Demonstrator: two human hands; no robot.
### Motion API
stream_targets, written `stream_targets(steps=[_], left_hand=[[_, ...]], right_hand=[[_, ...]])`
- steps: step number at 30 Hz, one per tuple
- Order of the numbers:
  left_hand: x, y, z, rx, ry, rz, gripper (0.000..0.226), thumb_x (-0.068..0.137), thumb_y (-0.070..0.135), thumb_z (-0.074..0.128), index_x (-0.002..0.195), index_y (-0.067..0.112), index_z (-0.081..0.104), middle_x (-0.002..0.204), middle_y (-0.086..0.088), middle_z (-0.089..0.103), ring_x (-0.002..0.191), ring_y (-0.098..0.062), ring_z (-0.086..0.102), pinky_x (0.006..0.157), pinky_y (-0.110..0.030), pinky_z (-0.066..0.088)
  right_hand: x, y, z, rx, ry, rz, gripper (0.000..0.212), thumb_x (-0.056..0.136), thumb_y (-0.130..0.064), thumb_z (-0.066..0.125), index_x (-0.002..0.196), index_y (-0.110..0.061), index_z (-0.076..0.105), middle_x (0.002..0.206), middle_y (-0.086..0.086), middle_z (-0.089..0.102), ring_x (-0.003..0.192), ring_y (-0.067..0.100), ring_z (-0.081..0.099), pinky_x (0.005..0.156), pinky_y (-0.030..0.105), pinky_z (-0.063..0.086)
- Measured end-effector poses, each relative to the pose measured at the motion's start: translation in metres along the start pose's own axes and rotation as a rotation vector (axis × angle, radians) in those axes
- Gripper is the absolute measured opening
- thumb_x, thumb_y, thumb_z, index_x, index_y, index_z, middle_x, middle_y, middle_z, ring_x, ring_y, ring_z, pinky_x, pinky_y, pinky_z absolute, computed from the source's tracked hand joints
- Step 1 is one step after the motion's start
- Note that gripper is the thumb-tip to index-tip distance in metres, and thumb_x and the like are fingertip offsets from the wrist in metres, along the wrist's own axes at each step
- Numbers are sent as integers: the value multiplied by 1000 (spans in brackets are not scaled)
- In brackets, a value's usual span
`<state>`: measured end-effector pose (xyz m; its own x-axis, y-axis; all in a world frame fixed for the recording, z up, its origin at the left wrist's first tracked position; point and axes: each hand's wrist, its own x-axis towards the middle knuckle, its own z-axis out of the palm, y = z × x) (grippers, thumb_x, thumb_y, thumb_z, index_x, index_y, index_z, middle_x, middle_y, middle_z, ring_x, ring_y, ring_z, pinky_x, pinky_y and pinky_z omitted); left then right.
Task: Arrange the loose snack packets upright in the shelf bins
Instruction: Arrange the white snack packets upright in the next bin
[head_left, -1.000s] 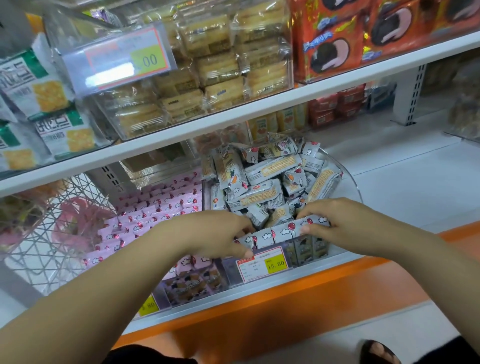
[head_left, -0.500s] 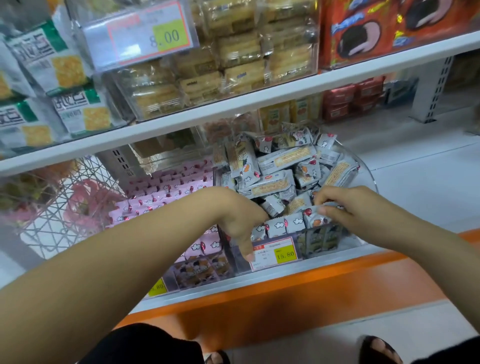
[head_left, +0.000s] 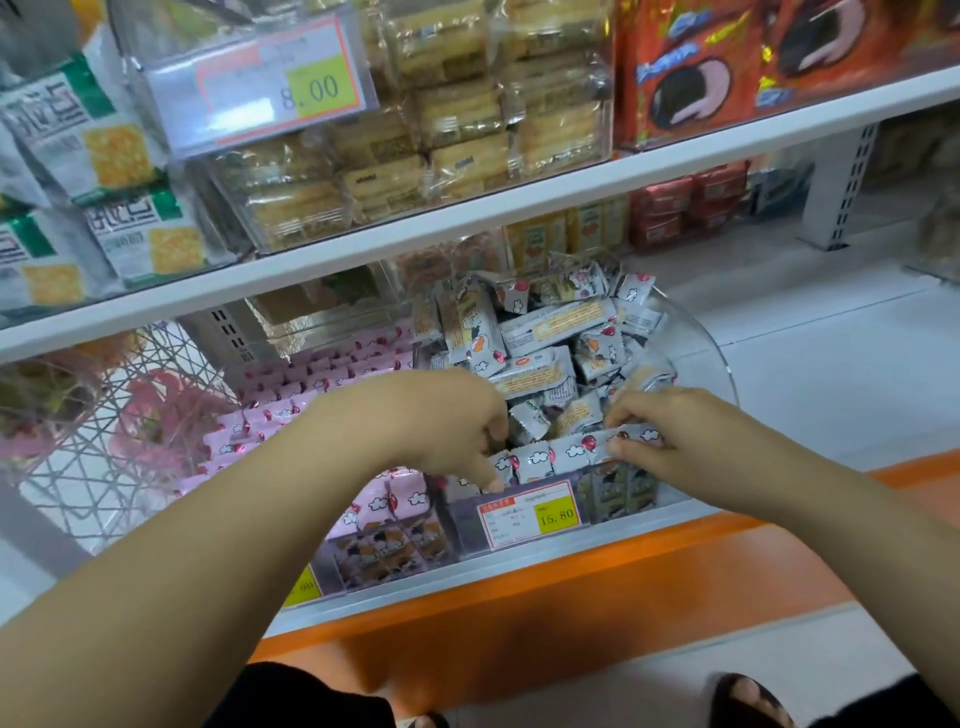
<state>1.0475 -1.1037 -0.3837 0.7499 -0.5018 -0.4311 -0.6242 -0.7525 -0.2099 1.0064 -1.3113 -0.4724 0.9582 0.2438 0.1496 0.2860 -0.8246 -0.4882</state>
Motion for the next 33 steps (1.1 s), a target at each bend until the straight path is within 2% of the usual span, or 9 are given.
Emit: stream_targets(steps=[2,5,7,13,16,21,25,28,33], left_hand=[[-2,2,-9,-82,223,13,34,90,43,60,118,25,57,106,11,64,97,-11,58,85,-30,49],[11,22,-9,-171,481,149,28,93,39,56,120,30,56,115,15,61,105,-8,57,87,-36,50],[28,37,-2,-187,481,255,28,93,36,57,120,29,58,119,12,60,106,-10,55,88,-38,49],[66,52,17,-243,485,326,30,91,39,58,114,21,64,108,2,59,101,-18,55,84,-39,47],[73,56,20,-256,525,289,25,90,41,59,104,22,65,99,7,55,95,-17,55,79,-36,48],[79,55,24,-321,535,321,14,90,32,60,87,21,66,88,8,63,83,-12,56,78,-38,49],[76,53,24,-353,529,335,17,92,34,59,79,24,59,73,18,51,73,-5,49,73,-30,46],[75,51,25,-339,529,350,14,92,34,58,82,26,60,80,17,55,78,-5,50,79,-31,46],[75,46,29,-332,551,385,13,92,31,60,93,22,69,100,10,66,96,-8,55,89,-36,46]], right_hand=[[-3,1,-6,81,54,18,14,89,-33,61,99,-30,52,94,-20,53,77,-14,51,65,11,41],[-7,4,-14,208,57,65,27,85,-17,63,97,-33,45,102,-12,52,84,9,60,76,31,52],[-9,4,-18,275,18,73,33,84,-8,58,95,-35,42,100,-2,54,77,24,61,72,41,50],[-8,12,-18,347,-8,70,36,87,1,47,97,-33,40,98,4,55,74,27,60,57,26,39],[-8,12,-21,307,-16,60,33,90,1,44,103,-30,41,104,1,54,67,9,56,56,16,38],[-13,14,-38,233,174,77,34,91,-2,47,113,-27,53,109,-12,56,93,5,62,73,17,48],[-15,32,-48,-27,342,38,23,88,-13,61,108,-26,66,107,-19,55,100,-1,49,93,16,38],[-13,38,-45,-187,282,99,24,87,-26,65,111,-28,67,144,-2,40,135,18,28,111,36,24],[-2,36,-34,-276,116,150,37,83,-46,65,119,-36,63,159,1,12,146,18,4,117,44,11]])
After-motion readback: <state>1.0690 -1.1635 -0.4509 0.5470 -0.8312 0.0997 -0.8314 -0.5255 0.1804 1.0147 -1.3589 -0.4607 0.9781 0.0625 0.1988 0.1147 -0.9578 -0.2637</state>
